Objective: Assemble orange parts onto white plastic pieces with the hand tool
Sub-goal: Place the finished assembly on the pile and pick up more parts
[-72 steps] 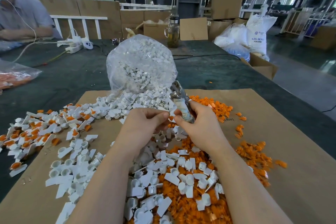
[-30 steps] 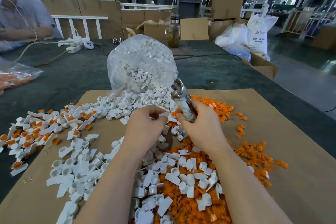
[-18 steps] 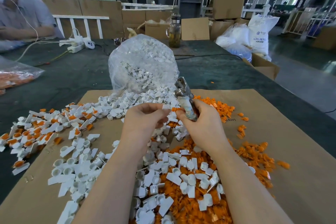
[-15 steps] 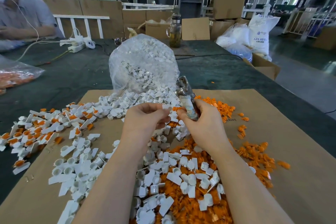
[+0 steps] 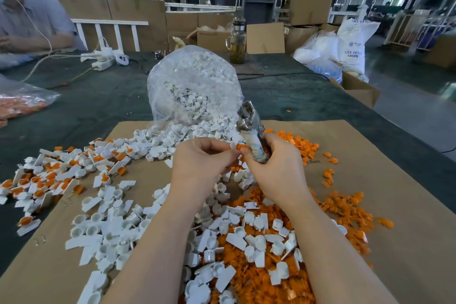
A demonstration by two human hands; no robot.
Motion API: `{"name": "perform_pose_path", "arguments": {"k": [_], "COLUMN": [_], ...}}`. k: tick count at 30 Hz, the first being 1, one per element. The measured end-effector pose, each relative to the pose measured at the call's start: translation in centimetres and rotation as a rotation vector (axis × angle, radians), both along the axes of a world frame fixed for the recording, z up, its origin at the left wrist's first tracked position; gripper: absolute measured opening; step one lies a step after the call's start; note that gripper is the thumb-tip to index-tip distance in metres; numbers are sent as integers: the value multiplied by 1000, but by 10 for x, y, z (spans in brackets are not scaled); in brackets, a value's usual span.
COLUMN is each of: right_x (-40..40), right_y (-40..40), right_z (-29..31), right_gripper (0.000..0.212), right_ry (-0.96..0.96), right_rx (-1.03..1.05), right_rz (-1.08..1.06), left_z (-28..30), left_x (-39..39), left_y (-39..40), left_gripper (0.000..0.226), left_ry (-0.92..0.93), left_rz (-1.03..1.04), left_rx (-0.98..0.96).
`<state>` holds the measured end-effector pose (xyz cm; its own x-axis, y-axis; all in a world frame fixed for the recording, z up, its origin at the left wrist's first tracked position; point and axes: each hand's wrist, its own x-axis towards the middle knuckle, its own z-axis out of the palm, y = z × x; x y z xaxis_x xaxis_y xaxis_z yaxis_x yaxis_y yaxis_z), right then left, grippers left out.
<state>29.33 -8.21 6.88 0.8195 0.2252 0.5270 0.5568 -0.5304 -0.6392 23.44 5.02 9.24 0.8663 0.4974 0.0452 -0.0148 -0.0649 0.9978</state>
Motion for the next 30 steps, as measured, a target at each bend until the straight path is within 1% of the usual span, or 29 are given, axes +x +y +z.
{"name": "perform_pose_path", "arguments": {"k": [3,6,12,19,22,27,30], "right_x": [0,1,2,3,3,3,2], "right_y": [0,0,0,0,-1,-1,-2], "right_z": [0,0,-1,0,1,2,3], "right_gripper": [17,17,14,16,13,5,7], "right_ry": [3,22,39,76,88,130,181], "right_rx": [-1,1,-2,-1,-7,38,79], "right_rz": [9,19,28,56,75,125,143], "left_z": [-1,-1,-4,-7,-7,-6,-7], "left_x": [0,0,1,4,6,6,5], "left_y": [-1,0,-3,-4,-5,-4,-3], "left_gripper": [19,17,15,11,7,7,9], "left_ry": [0,6,-5,-5,0,-1,-5], "left_rz": [5,2,15,30,42,57,58], "left_rx": [57,148,257,266,268,236,254]}}
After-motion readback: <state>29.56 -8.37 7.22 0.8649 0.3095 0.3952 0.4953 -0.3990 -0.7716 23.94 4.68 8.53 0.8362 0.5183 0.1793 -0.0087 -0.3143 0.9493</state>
